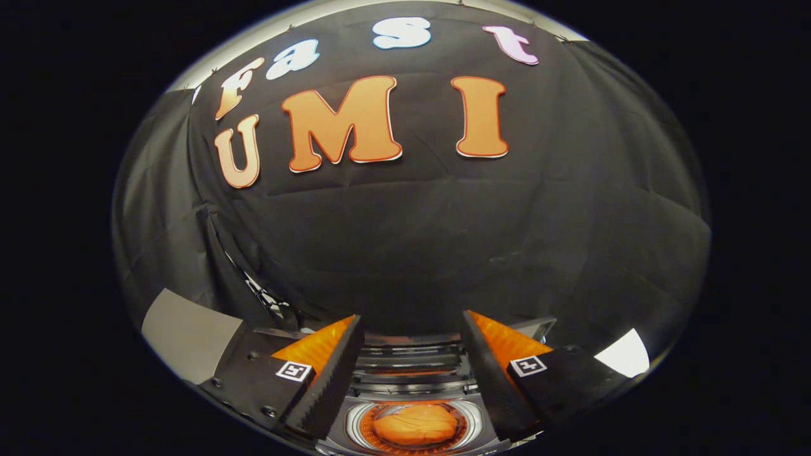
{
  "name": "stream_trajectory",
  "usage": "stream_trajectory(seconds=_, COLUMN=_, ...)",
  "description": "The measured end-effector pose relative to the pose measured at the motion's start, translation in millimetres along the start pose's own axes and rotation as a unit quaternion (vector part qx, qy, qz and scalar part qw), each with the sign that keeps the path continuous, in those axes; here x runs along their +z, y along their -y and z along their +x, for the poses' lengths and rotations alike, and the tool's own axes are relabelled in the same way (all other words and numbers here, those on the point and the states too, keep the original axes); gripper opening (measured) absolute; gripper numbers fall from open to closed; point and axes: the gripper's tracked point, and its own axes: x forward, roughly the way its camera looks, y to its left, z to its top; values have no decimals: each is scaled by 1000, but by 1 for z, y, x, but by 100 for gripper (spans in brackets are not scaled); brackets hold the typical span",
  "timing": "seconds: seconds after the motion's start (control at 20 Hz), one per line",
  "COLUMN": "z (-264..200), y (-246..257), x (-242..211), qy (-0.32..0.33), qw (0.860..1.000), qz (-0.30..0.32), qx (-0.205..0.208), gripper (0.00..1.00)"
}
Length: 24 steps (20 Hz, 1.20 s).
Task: Put the clothes into the washing machine and then close the washing machine lid.
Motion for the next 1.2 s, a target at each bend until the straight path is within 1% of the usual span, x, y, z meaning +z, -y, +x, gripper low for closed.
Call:
stream_trajectory(seconds=0.15, z=30, y=-8, x=5, qy=3, qw=1000, qz=-10, qx=2, gripper=98)
stream_trajectory(seconds=0.45, z=68, y=-19, x=-16, qy=-35, qw=999, qz=-17, qx=9, gripper=98)
stream_trajectory(seconds=0.6, z=71, y=-20, x=-23, qy=-42, qw=999, qz=-26, qx=7, gripper=98)
stream_trajectory(seconds=0.85, z=75, y=-20, x=-22, qy=-39, qw=999, qz=-8, qx=9, gripper=98)
stream_trajectory(seconds=1.2, z=63, y=-19, x=-29, qy=-39, qw=999, qz=-10, qx=11, gripper=99)
